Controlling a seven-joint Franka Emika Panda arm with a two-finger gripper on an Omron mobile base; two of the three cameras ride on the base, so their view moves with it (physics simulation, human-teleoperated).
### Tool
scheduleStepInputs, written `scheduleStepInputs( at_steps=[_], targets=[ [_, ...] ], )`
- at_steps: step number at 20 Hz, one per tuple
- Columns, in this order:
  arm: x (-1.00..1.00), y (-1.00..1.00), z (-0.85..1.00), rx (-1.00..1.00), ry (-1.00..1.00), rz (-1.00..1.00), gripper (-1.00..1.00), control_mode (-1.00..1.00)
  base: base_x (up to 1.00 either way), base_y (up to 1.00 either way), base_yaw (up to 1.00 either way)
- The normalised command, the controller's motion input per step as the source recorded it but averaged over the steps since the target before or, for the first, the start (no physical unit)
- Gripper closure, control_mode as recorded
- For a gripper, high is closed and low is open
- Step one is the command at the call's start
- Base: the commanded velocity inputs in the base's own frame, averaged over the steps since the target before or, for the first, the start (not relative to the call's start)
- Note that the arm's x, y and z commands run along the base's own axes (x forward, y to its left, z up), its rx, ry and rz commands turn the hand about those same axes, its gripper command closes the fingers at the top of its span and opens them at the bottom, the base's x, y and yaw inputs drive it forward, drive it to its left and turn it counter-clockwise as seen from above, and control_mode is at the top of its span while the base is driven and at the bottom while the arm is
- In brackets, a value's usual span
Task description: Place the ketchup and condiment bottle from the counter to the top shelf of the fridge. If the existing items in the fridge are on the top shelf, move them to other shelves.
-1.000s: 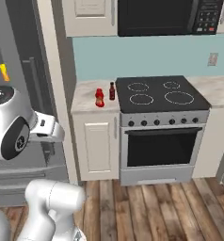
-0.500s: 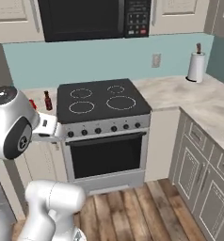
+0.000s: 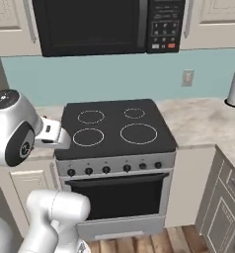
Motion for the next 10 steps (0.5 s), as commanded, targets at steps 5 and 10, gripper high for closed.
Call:
scheduleStepInputs(
  at_steps=[5,10],
  targets=[
    [0.0,0.0,0.0,0.0,0.0,0.0,-1.0,1.0,0.84,0.01,0.47],
    [0.0,0.0,0.0,0.0,0.0,0.0,-1.0,1.0,0.51,0.0,0.54]
  ],
)
